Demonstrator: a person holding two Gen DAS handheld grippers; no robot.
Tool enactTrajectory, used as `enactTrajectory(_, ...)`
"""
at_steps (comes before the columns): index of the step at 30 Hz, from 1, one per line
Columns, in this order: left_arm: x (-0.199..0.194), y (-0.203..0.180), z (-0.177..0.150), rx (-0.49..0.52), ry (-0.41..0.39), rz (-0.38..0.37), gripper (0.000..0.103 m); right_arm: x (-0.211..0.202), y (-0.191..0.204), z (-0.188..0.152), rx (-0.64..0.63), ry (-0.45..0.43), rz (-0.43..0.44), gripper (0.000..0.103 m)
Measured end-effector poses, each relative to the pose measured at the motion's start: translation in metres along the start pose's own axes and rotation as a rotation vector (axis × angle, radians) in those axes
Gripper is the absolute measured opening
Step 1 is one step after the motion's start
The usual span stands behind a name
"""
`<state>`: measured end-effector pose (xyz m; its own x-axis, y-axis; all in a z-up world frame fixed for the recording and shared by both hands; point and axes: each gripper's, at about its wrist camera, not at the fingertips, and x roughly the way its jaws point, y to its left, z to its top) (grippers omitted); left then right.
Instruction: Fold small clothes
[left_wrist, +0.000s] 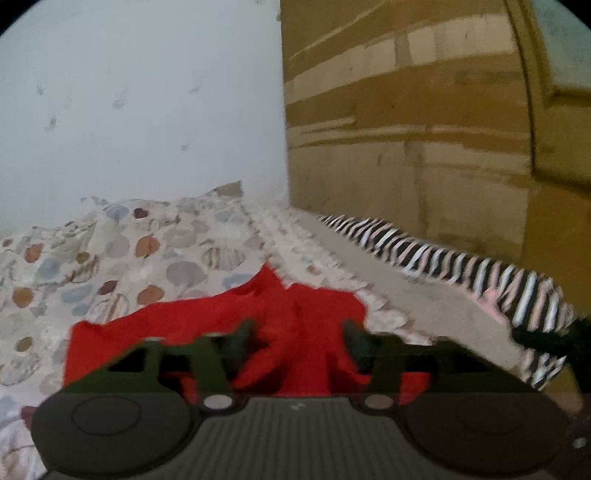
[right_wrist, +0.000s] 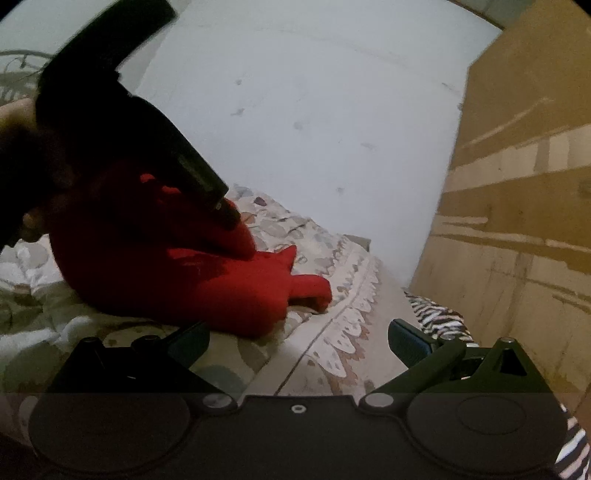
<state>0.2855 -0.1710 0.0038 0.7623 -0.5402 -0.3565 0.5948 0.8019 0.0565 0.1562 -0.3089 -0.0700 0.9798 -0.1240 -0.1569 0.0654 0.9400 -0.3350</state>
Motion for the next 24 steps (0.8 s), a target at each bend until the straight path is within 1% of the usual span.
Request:
enactTrajectory(1, -0.005, -0.001, 0.001, -0.011, -0.02, -0.02, 0.082, 0.0, 0.0, 0.001, 0.007, 0.004, -0.01, 0.103)
enactTrajectory(2, -0.01, -0.001, 0.003, -0.018, -0.037, -0.033, 0.089, 0.0, -0.001, 0.002, 0.014, 0.009, -0.017, 0.103)
enactTrajectory(4, -0.024, -0.004, 0.007, -0.03, -0.082, -0.049, 0.094, -0.001, -0.003, 0.005, 0.033, 0.019, -0.025, 0.103)
enactTrajectory(5, -0.033, -0.004, 0.008, -0.035, -0.109, -0.05, 0.1, -0.001, -0.005, 0.006, 0.043, 0.02, -0.028, 0.103)
enactTrajectory(6, -0.041, -0.005, 0.009, -0.039, -0.133, -0.047, 0.103, -0.002, -0.007, 0.007, 0.053, 0.02, -0.029, 0.103)
enactTrajectory(8, -0.059, -0.002, 0.011, -0.051, -0.171, -0.024, 0.102, -0.003, -0.012, 0.011, 0.072, 0.018, -0.022, 0.103)
enactTrajectory(9, -0.065, 0.001, 0.012, -0.059, -0.176, -0.01, 0.102, -0.004, -0.015, 0.013, 0.083, 0.016, -0.014, 0.103)
enactTrajectory(12, -0.084, 0.017, 0.009, -0.111, -0.165, 0.066, 0.103, -0.002, -0.024, 0.022, 0.128, 0.013, 0.039, 0.103)
enactTrajectory(13, -0.089, 0.026, 0.005, -0.143, -0.156, 0.093, 0.103, 0.001, -0.028, 0.026, 0.144, 0.012, 0.053, 0.103)
enactTrajectory(15, -0.097, 0.043, -0.002, -0.186, -0.135, 0.116, 0.103, 0.007, -0.032, 0.035, 0.167, 0.006, 0.076, 0.103)
enactTrajectory(17, -0.1, 0.061, -0.011, -0.224, -0.1, 0.141, 0.103, 0.016, -0.036, 0.045, 0.191, 0.004, 0.112, 0.103)
enactTrajectory(19, -0.095, 0.081, -0.02, -0.267, -0.05, 0.172, 0.103, 0.028, -0.043, 0.056, 0.241, 0.013, 0.176, 0.103)
enactTrajectory(21, -0.092, 0.1, -0.029, -0.31, -0.028, 0.167, 0.103, 0.046, -0.052, 0.068, 0.324, 0.049, 0.273, 0.103)
enactTrajectory(22, -0.089, 0.107, -0.033, -0.326, -0.021, 0.151, 0.103, 0.058, -0.057, 0.075, 0.384, 0.08, 0.333, 0.103)
enactTrajectory(24, -0.081, 0.117, -0.04, -0.337, 0.001, 0.114, 0.103, 0.081, -0.064, 0.087, 0.498, 0.138, 0.421, 0.103)
